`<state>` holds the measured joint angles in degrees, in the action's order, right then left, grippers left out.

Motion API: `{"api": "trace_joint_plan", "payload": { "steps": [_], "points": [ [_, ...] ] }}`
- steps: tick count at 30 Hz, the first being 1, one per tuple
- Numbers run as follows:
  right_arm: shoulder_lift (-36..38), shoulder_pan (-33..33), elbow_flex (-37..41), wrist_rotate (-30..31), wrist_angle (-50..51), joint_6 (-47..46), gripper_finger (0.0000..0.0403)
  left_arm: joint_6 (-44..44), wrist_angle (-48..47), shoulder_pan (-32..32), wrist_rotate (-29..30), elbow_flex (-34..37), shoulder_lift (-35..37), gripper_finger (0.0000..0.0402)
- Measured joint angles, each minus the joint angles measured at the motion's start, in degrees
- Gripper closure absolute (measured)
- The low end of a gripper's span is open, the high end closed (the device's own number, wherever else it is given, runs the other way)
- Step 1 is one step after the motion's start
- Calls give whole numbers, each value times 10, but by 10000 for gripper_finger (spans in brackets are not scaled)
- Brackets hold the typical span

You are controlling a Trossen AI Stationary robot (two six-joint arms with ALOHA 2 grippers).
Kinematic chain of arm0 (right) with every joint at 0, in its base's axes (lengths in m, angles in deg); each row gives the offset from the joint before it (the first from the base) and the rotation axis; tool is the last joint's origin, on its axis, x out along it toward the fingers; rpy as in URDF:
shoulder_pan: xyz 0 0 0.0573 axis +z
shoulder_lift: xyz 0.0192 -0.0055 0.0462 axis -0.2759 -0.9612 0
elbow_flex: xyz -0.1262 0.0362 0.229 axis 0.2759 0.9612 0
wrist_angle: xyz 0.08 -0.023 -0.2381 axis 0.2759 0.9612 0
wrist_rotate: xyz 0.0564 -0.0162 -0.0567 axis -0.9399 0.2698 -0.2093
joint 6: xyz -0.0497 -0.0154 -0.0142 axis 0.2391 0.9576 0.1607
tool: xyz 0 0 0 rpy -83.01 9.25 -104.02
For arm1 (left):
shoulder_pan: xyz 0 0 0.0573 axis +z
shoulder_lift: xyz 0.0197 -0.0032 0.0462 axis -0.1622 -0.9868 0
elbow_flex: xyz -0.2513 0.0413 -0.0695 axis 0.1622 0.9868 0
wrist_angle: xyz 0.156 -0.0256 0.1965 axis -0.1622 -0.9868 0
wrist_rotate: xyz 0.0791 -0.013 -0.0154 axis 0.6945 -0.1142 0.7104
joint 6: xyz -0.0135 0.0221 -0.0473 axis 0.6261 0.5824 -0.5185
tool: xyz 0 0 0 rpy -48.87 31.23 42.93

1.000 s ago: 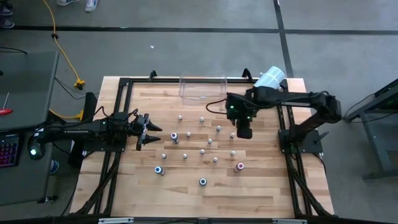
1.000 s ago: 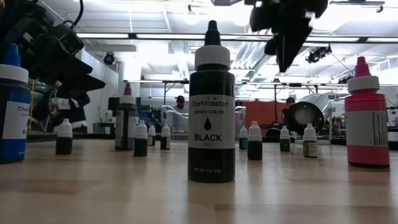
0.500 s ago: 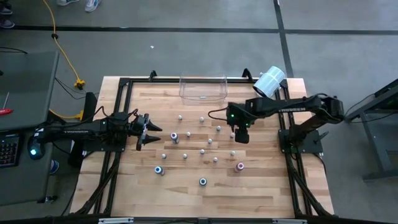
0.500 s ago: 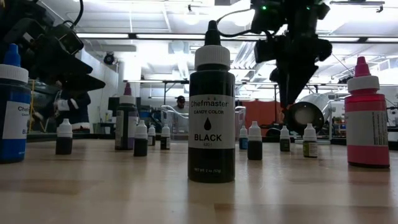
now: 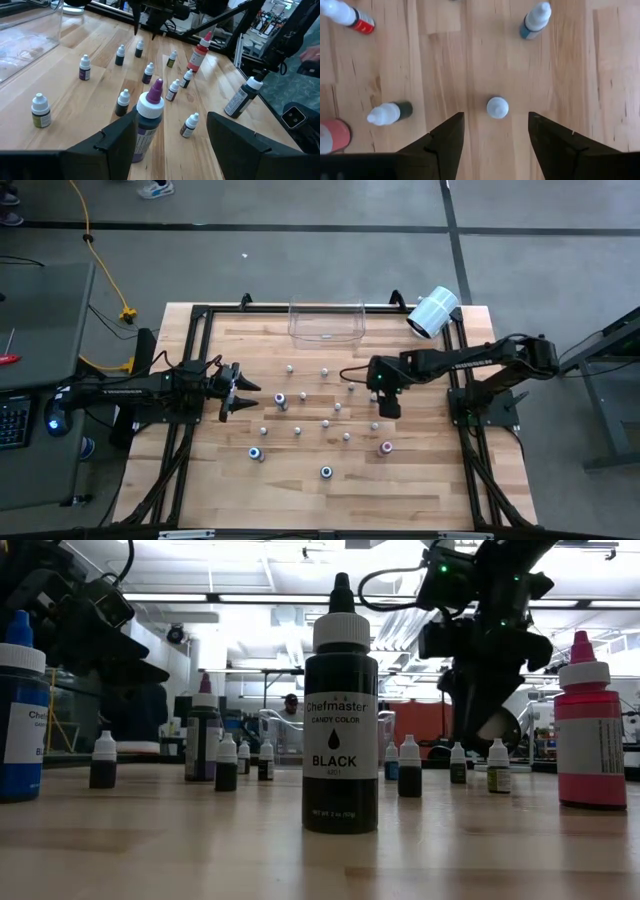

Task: Pick & Place food coloring
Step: Put the small green food coloring into the transparent container

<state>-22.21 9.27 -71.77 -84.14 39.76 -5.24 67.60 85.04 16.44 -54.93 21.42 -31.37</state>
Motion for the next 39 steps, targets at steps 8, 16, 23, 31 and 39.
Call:
{"api": "trace_joint_plan", "payload": {
  "steps": [8, 16, 23, 31, 39],
  "points": [
    [-21, 0, 0, -5, -9, 17, 194, 0, 0, 0, 0, 0, 0, 167],
    [-32, -8, 0, -1, -18, 17, 194, 0, 0, 0, 1, 0, 0, 167],
    [-32, -8, 0, -4, -16, 14, 195, 0, 0, 0, 1, 0, 0, 167],
    [-48, -7, 0, -14, -28, 13, 195, 0, 0, 0, 1, 0, 0, 167],
    [-51, -7, 0, -15, -27, 8, 195, 0, 0, 0, 1, 0, 0, 167]
  ]
}}
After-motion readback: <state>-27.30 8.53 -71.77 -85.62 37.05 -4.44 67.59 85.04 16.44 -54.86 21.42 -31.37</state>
